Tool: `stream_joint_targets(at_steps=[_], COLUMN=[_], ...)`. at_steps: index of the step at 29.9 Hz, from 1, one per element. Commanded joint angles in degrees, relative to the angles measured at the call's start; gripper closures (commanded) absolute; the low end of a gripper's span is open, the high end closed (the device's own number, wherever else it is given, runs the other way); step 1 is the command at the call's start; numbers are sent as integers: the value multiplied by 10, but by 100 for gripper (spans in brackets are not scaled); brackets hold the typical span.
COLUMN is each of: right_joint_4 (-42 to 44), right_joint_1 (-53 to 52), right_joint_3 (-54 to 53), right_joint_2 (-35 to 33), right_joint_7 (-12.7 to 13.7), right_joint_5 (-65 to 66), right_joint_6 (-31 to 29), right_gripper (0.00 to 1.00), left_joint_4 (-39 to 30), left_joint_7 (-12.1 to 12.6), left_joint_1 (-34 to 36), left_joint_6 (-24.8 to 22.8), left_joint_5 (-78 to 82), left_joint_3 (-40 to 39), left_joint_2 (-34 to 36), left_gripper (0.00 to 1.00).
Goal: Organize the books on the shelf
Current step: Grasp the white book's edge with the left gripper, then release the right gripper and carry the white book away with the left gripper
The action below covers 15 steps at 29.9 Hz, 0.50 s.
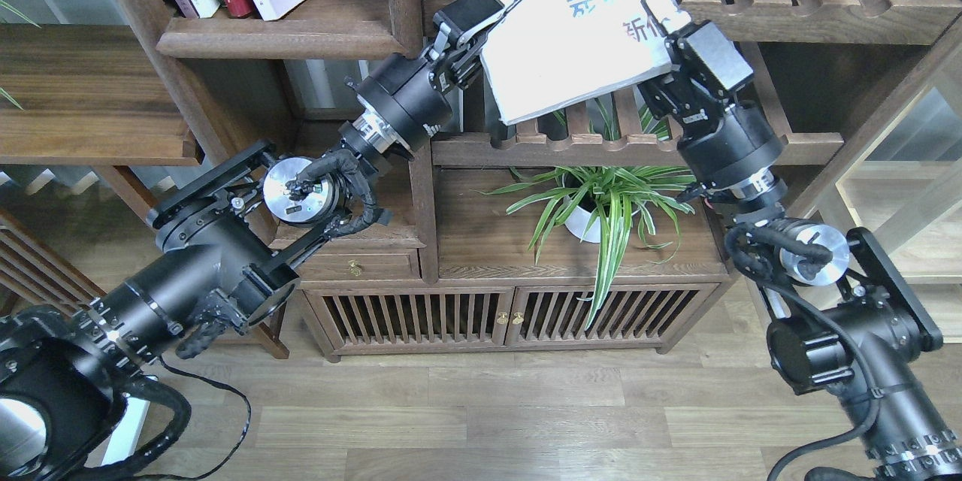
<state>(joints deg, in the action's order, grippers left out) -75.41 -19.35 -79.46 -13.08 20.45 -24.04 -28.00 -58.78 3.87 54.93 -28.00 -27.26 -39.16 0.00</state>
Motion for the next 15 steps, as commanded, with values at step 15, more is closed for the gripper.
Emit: stream_joint_targets(at_steps=[15], right_joint_4=[43], right_joint_1=[14], right_joint_3=[-80], right_joint_2=[-43], right_joint_7=[0], right_joint_5=[7], right_joint_6=[0], right_gripper=[23], left_joint_4=[-41], left_joint_7=[6], left_joint_1=[-19], left_joint_6=[0], left_joint_5=[99], left_joint_3=[-7], left_joint_2=[0], left_gripper=[100])
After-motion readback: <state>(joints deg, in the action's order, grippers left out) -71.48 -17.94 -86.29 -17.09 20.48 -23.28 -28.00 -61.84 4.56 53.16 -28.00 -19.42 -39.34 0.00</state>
